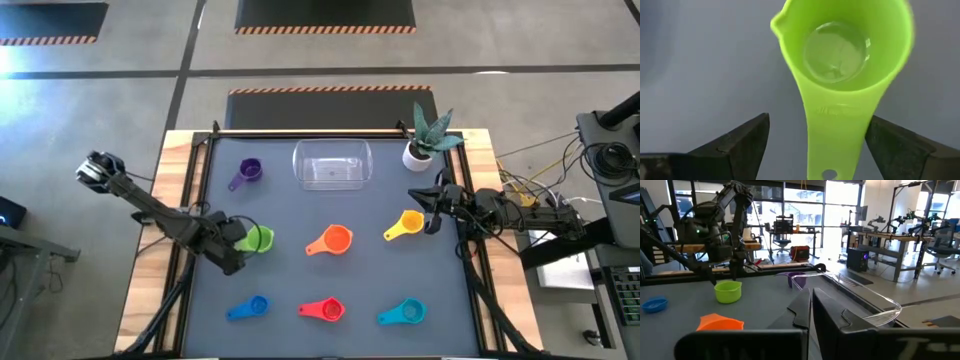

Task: Nest measuring cups in basket
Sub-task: Stack the green measuring cup on top of the orange measuring cup

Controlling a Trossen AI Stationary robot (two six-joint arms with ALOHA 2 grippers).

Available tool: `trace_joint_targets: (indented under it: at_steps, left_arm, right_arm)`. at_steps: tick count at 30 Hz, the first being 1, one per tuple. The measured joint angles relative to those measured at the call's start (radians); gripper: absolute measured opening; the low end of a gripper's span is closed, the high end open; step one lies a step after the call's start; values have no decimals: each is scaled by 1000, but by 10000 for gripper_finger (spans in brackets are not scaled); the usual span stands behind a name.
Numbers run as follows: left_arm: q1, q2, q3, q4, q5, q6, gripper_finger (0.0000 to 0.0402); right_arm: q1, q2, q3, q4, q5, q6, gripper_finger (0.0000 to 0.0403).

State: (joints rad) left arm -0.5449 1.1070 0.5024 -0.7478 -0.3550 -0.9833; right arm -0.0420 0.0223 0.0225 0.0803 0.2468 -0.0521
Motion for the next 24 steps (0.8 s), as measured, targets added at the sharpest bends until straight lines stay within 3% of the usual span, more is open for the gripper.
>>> trace_joint_targets:
  at_steps: [6,12,16,19,24]
  left_arm:
    - [0,77,11,1,0,29,245]
    - [0,134,58,6,0,121,128]
    - [9,151,86,5,0,181,105]
    - [24,149,101,5,-1,209,50]
    - [33,138,142,1,-52,248,15]
  right_arm:
    - [0,0,0,0,0,0,9]
    - [0,0,0,0,0,0,9]
    - [0,0,0,0,0,0,9]
    - [0,0,0,0,0,0,9]
    - [0,0,0,0,0,0,9]
